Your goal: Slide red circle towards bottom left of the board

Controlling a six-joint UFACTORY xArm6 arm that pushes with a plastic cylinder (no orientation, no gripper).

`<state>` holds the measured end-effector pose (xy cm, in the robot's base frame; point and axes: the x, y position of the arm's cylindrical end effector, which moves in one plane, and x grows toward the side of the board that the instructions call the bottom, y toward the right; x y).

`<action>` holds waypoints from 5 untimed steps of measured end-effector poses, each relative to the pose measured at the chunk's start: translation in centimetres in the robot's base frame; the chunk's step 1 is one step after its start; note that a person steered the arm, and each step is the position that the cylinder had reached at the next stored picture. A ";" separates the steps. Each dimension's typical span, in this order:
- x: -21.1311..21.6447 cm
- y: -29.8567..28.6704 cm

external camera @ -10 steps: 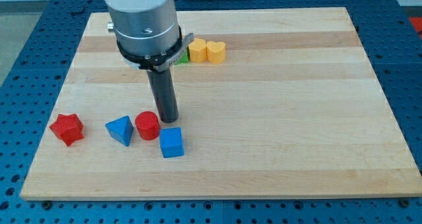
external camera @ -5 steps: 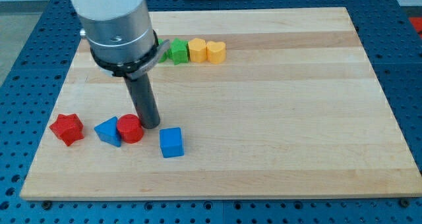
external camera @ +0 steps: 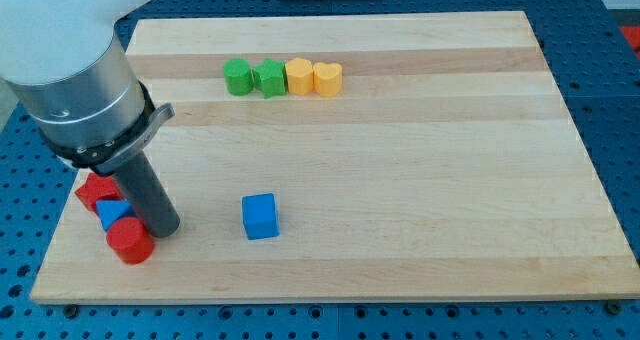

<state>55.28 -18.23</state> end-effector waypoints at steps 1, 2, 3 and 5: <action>0.8 0.0; 1.6 0.0; 2.3 -0.1; 2.8 -2.8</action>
<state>58.05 -21.02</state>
